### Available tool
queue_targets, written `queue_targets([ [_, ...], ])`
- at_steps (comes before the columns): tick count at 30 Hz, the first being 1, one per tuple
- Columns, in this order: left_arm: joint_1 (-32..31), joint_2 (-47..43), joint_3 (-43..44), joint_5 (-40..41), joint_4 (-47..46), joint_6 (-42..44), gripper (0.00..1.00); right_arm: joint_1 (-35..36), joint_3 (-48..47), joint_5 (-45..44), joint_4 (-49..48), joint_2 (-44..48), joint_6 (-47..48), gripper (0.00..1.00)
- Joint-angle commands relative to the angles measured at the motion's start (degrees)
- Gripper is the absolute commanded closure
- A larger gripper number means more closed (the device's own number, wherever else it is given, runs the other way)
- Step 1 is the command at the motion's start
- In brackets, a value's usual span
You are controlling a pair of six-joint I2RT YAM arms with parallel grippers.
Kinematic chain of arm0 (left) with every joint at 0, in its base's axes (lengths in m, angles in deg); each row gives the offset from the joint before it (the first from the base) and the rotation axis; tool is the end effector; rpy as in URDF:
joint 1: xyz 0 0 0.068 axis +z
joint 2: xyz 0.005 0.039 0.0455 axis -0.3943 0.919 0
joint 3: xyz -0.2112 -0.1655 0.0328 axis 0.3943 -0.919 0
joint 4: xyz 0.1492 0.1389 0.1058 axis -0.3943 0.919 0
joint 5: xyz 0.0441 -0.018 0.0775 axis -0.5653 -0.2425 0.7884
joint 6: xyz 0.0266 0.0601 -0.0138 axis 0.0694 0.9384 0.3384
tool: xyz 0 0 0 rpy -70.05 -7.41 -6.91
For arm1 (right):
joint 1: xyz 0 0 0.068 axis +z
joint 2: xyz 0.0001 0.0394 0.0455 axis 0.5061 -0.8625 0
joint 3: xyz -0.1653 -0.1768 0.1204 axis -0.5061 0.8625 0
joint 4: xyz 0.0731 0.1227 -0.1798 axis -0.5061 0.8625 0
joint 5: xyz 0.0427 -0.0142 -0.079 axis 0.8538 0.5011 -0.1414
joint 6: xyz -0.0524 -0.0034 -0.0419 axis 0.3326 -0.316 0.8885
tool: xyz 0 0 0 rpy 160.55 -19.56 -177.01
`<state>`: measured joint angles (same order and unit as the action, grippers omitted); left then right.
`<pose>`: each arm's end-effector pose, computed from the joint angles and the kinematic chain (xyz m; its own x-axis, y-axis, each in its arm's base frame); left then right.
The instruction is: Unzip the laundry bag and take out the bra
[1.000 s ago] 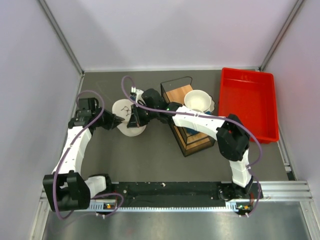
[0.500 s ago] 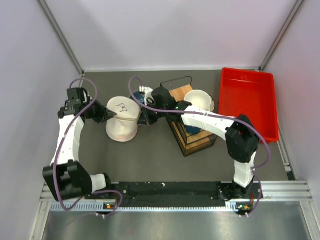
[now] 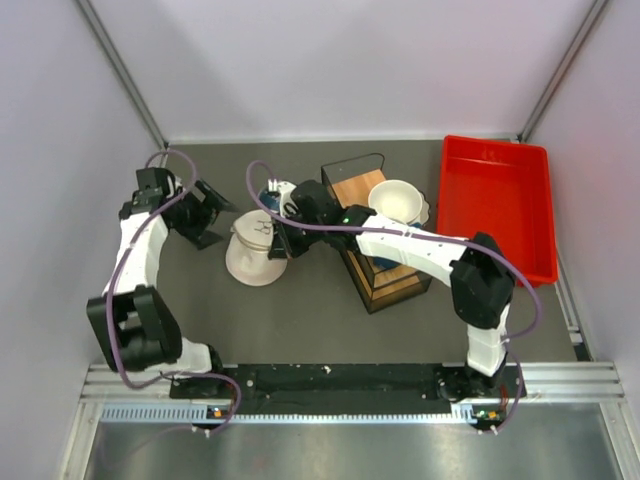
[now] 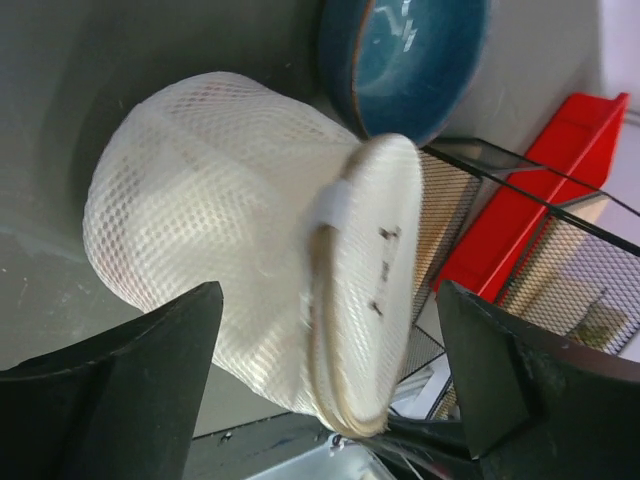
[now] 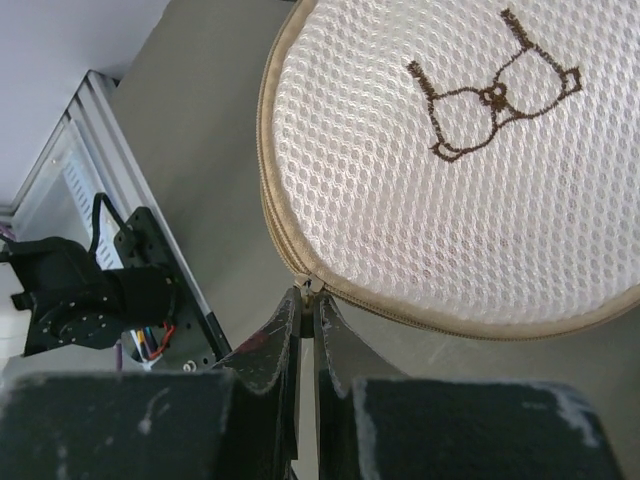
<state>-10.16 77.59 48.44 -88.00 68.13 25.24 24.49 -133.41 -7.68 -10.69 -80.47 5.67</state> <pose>0.2757 0.0353 0.2698 -0.6879 -0.7177 -0.1083 -0.4827 0.5638 -0.6702 0.2288 0.3551 0.2831 -0.6647 -0.2949 -0.6864 -0.7225 0.4876 0.4901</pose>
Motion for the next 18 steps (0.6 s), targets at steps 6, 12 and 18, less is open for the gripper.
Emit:
queue_targets([
  [6,-0.57,-21.77,-13.44,-2.54,-5.62,-8.07,0.01,0.83,-3.74,0.06,0.05,-1.09,-1.80,1.00],
  [12,-2.42,-23.71,-18.27,-2.63,-8.96,-12.21,0.04,0.83,-3.65,-0.20,0.05,-1.26,-1.89,1.00],
  [18,-4.97,-20.73,-18.02,-2.47,-14.24,-15.47,0.25,1.00,-3.30,-0.02,0.05,-1.35,-1.72,1.00],
])
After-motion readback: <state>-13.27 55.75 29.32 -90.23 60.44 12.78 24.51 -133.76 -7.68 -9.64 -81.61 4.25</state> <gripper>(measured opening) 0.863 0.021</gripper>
